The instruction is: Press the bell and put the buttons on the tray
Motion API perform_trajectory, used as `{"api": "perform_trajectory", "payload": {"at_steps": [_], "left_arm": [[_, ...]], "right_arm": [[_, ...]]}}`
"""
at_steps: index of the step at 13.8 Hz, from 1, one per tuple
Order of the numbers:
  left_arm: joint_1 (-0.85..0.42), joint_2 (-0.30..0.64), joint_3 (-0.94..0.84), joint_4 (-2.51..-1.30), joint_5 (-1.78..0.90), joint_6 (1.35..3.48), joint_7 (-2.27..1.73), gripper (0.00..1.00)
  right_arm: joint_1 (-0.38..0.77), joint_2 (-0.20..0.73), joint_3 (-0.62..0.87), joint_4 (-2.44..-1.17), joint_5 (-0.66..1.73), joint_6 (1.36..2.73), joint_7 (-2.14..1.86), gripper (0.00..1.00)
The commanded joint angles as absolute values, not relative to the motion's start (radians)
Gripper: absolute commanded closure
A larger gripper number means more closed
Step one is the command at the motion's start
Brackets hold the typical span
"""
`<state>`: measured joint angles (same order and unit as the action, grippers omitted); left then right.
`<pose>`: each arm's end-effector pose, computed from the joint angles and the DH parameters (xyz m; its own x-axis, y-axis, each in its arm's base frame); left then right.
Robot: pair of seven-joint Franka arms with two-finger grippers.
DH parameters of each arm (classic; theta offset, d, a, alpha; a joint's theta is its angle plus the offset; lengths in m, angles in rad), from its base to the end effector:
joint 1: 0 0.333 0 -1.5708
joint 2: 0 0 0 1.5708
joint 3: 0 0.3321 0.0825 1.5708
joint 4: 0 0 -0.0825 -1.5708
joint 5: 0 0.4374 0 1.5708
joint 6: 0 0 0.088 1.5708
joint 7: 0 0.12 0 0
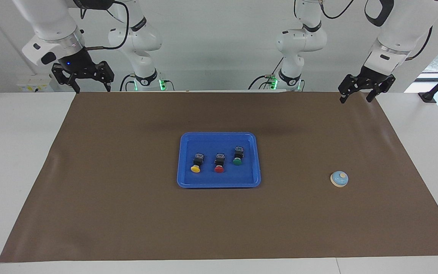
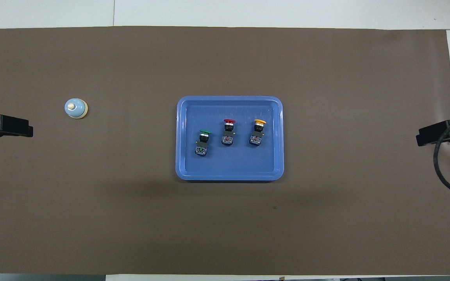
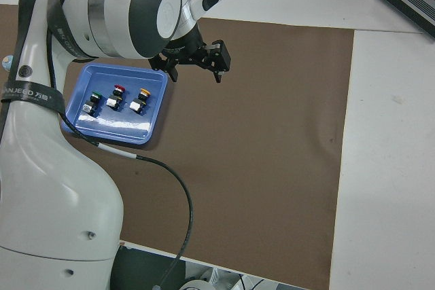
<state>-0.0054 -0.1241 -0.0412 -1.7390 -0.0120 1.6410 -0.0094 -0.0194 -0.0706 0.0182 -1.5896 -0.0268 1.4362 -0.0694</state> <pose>0.5718 -0.0293 0.6182 0.9990 -0.0362 0.0259 -0.0363 -0.9993 0.0071 0.5692 -0.0038 0.6483 0.9943 0.0644 -0.0844 0.0665 -0.9975 0.0222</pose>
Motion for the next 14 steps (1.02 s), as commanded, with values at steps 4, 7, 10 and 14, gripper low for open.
{"api": "perform_trajectory", "payload": {"at_steps": [4, 7, 10, 14], "left_arm": [[-0.015, -0.1, -0.035, -1.69, -0.012, 1.555, -0.002, 0.0], [-0.017, -0.101, -0.035, -1.703, -0.014, 1.563, 0.0, 0.0], [-0.025, -0.107, -0.038, -1.709, -0.014, 1.549, -0.002, 0.0], [-0.025, -0.109, -0.038, -1.713, -0.014, 1.549, 0.0, 0.0]], "right_arm": [[-0.035, -0.089, 0.028, -1.609, -0.02, 1.448, -0.084, 0.0], [-0.035, -0.089, 0.029, -1.609, -0.02, 1.448, -0.084, 0.0], [-0.035, -0.089, 0.028, -1.609, -0.02, 1.448, -0.084, 0.0], [-0.035, -0.089, 0.028, -1.609, -0.02, 1.448, -0.084, 0.0]]}}
